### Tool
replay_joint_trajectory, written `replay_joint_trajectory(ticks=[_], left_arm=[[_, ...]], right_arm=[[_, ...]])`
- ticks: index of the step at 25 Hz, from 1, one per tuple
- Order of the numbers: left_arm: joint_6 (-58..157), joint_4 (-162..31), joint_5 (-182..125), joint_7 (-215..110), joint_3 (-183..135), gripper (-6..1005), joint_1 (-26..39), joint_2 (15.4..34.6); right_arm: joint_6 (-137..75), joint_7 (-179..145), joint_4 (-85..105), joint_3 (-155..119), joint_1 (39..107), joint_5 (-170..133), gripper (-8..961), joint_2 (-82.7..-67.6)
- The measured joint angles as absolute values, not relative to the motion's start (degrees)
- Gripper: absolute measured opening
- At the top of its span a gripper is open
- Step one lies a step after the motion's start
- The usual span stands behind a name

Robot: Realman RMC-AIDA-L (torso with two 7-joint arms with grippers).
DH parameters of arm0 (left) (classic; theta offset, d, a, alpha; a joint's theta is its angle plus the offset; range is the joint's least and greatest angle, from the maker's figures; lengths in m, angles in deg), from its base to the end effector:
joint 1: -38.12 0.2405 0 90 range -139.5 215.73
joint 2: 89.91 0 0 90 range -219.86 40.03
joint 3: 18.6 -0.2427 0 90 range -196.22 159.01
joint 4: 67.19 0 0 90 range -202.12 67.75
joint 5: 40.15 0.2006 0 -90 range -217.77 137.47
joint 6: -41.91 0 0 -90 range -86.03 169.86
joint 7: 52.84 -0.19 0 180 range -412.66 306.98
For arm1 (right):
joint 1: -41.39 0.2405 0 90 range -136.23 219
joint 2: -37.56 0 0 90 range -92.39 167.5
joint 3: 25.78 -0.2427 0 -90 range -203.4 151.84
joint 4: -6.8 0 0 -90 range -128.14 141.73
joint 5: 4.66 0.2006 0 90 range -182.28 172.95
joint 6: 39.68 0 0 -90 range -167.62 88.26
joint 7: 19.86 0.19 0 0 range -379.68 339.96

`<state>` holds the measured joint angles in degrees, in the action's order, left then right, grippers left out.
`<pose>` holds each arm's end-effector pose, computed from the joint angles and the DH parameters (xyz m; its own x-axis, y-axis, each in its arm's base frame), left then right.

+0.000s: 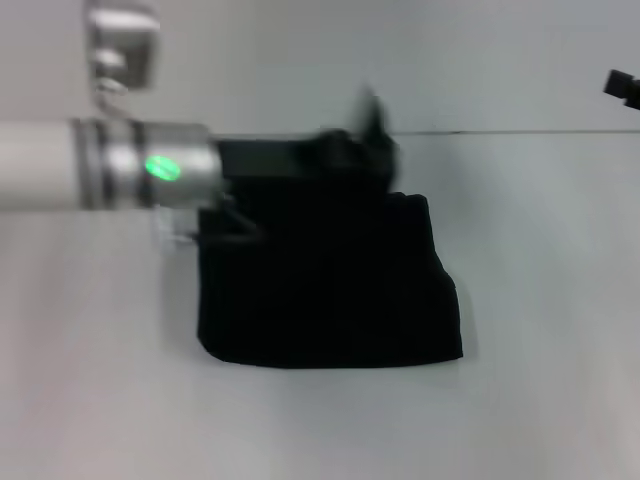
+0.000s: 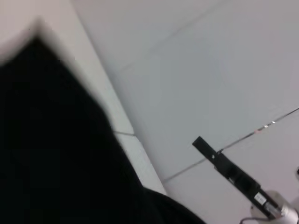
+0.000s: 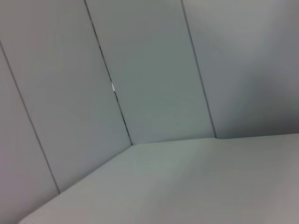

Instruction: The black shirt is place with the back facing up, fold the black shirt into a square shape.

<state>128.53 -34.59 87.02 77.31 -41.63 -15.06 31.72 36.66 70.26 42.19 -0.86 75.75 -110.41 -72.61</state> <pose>-0.1160 0.3986 -0.0493 0.2891 0.8505 0.4394 0.8275 -0.4528 0.3319 0.2554 0.4215 0.0938 0.5859 -0.2982 -0.7535 -0.7424 -0.5703 -0.3515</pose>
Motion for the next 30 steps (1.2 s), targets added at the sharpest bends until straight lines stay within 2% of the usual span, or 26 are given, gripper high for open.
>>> replay_joint_trajectory(ticks=[2,3,7,13,19,25,30], left_arm=[[122.5,-39.7,85.9,73.6,-41.8,106,-15.3,33.98],[118.8,-43.0,84.8,71.1,-41.6,108,-15.2,34.29],[107.8,-60.1,78.2,55.3,-39.4,114,-13.4,34.27],[111.9,-67.1,75.8,44.5,-37.6,124,-12.3,34.74],[126.2,-65.2,76.1,41.6,-37.8,320,-13.1,34.38],[130.8,-52.7,76.2,40.6,-38.3,596,-7.9,34.05],[133.0,-44.5,76.2,33.7,-42.1,791,-3.5,32.8]], right_arm=[[36.9,70.1,42.2,-0.9,75.2,-110.6,927,-72.06],[36.9,70.1,42.3,-0.8,75.0,-110.6,927,-71.93],[37.0,69.7,42.3,-0.6,74.4,-110.8,927,-71.58],[37.1,70.0,42.3,0.1,74.4,-111.3,927,-71.55],[37.1,77.4,42.3,0.5,75.5,-116.8,927,-71.4],[38.6,93.4,41.6,5.0,78.6,-123.8,927,-70.21],[39.8,102.4,39.9,8.5,80.6,-125.6,926,-70.36]])
